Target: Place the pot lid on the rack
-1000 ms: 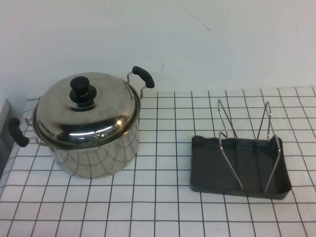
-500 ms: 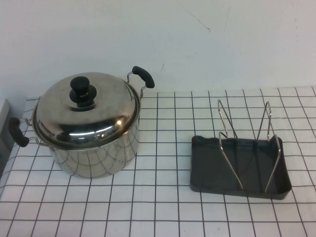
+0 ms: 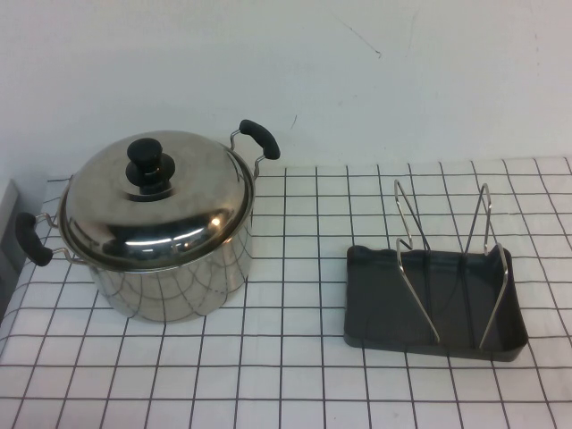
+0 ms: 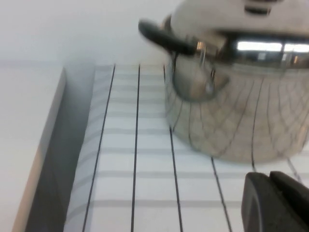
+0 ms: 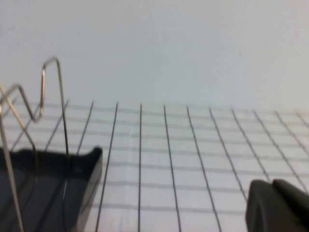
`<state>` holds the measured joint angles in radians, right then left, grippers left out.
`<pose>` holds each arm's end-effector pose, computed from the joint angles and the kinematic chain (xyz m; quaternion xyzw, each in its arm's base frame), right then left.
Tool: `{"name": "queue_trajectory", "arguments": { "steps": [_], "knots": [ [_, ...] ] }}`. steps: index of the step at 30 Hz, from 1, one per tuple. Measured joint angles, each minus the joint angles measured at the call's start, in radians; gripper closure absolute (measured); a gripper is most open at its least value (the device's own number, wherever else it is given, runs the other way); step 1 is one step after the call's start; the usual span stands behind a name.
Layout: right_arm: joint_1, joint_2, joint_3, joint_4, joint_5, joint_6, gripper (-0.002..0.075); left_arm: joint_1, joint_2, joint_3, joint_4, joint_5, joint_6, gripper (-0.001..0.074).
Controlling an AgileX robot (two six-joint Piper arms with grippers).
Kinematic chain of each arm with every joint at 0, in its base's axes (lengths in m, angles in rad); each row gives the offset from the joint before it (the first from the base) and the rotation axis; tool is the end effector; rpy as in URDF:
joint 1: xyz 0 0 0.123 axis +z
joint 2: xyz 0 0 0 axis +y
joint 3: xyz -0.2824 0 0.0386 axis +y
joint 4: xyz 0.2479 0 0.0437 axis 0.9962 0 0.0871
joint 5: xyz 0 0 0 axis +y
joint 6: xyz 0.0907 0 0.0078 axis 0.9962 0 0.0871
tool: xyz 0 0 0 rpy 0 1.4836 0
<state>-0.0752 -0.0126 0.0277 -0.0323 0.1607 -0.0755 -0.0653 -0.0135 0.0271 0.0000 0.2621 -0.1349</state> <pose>0.0561 -0.0047 0.1898 -0.0101 0.7376 -0.0634 0.6721 0.0549 -0.0036 0.1809 -0.0268 0.7700 -0.0637 0.6342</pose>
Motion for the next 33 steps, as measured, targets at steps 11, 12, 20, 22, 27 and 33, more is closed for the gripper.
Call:
{"name": "queue_trajectory", "arguments": {
  "steps": [11, 12, 20, 22, 27, 33],
  "knots": [
    [0.000, 0.000, 0.000, 0.000, -0.465, 0.004, 0.0729, 0.000, 0.000, 0.000, 0.005, -0.506, 0.002, 0.0737],
    [0.000, 0.000, 0.000, 0.000, -0.506, 0.013, 0.0729, 0.000, 0.000, 0.000, 0.005, -0.561, 0.002, 0.0737],
    [0.000, 0.000, 0.000, 0.019, -0.736, 0.085, 0.0729, 0.000, 0.000, 0.000, 0.011, -0.786, 0.004, 0.0737],
    [0.000, 0.000, 0.000, 0.032, -0.751, 0.089, 0.0729, 0.000, 0.000, 0.000, 0.007, -0.797, 0.004, 0.0737],
    [0.000, 0.000, -0.004, 0.027, -0.718, 0.087, 0.0729, 0.000, 0.000, 0.000, -0.032, -0.785, -0.008, 0.0737],
    [0.000, 0.000, -0.166, -0.089, -0.291, 0.016, 0.0729, 0.000, 0.000, -0.118, 0.000, -0.395, -0.066, 0.0737]
  ]
}}
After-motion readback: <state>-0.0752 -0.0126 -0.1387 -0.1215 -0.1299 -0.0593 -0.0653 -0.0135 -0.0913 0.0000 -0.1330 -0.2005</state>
